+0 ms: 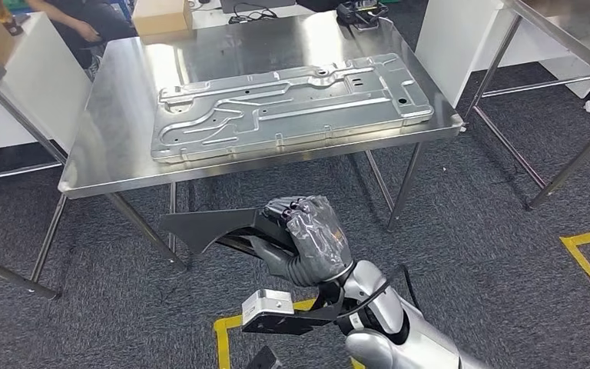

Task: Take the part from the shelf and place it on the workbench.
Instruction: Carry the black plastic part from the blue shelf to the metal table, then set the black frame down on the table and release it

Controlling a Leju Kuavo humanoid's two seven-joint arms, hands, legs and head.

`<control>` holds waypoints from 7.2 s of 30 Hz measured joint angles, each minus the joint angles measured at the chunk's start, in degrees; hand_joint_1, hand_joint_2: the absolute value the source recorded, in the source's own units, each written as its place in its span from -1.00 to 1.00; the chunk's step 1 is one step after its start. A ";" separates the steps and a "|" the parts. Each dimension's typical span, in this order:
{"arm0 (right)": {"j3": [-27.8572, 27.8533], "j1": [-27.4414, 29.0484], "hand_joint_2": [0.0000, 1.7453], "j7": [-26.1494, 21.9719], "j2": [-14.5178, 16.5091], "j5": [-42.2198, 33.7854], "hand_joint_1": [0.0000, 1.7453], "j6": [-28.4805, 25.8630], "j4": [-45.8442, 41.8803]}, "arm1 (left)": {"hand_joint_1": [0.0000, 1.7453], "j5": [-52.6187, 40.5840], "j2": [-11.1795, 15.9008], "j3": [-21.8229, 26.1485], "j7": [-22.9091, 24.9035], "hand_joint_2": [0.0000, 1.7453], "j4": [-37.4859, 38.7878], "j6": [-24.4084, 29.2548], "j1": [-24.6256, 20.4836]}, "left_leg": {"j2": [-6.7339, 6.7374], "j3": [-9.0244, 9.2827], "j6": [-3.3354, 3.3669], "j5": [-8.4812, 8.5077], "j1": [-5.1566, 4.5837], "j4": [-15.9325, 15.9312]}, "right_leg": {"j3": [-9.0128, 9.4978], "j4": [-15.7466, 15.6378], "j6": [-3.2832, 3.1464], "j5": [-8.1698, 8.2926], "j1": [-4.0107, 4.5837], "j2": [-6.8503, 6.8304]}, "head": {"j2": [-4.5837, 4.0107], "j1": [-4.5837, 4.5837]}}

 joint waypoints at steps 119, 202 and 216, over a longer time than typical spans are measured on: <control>1.74 -31.32 1.00 8.57 4.60 20.09 1.00 6.77 21.48 | -1.00 -0.80 -0.51 -0.04 2.47 1.00 0.01 -5.21 -0.63 | -3.54 2.44 1.66 5.62 -0.59 -9.98 | -6.25 2.11 0.62 3.89 -0.12 0.04 | 0.01 0.36; 5.33 -31.34 1.00 6.47 4.54 22.95 1.00 10.80 25.60 | -1.00 -0.58 -0.15 -3.33 -1.77 1.00 0.00 -6.05 1.59 | -1.03 1.99 4.11 9.88 -1.05 -14.53 | -9.28 14.65 3.34 -4.99 -0.40 -0.05 | 0.07 0.55; 5.55 -31.94 -1.00 6.12 4.58 22.92 -1.00 12.81 24.88 | -1.00 -4.87 0.04 -3.36 -3.35 -1.00 0.00 3.05 1.11 | -0.88 -6.09 0.08 0.54 0.14 4.65 | -3.07 0.45 0.49 2.56 -0.47 -0.20 | 0.07 0.49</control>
